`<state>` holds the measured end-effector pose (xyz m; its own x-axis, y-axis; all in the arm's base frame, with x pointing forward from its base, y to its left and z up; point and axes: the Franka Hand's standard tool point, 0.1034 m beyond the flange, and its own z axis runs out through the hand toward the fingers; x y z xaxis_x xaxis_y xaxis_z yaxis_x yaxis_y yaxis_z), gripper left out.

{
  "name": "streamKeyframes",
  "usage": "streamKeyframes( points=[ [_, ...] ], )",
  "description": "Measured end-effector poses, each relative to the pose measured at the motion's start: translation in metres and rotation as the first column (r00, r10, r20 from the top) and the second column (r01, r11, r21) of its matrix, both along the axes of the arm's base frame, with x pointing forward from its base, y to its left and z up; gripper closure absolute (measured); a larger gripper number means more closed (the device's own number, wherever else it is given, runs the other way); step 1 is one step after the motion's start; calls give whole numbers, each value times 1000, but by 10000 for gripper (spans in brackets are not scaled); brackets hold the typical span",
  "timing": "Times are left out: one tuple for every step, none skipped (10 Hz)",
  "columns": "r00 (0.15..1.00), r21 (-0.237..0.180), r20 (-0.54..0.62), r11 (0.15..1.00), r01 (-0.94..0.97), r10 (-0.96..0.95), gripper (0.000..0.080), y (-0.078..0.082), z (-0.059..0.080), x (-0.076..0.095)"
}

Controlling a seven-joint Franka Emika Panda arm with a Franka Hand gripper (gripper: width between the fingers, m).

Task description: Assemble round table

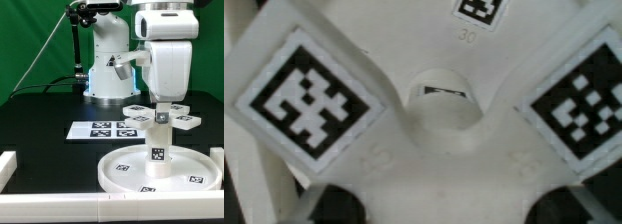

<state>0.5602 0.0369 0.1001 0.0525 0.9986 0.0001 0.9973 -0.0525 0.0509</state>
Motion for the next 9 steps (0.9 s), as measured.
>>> streamKeyframes(
  points=[
    [1000, 0, 0, 1000, 1, -1, 359, 0, 0, 0],
    [996, 6, -4, 996, 92, -92, 359, 1, 0, 0],
    [974, 10, -10, 974, 226, -226, 359, 2, 0, 0],
    [948, 13, -13, 948, 319, -319, 359, 1, 1, 0],
    [932, 16, -13, 932, 363, -363, 359, 1, 0, 0],
    [903, 18, -14, 903, 429, -429, 358, 1, 0, -1],
    [884, 19, -15, 884, 468, -468, 357, 1, 0, -1],
    [839, 23, -17, 839, 544, -544, 357, 1, 0, -1],
    [785, 27, -21, 785, 619, -619, 357, 1, 0, -1]
  ],
)
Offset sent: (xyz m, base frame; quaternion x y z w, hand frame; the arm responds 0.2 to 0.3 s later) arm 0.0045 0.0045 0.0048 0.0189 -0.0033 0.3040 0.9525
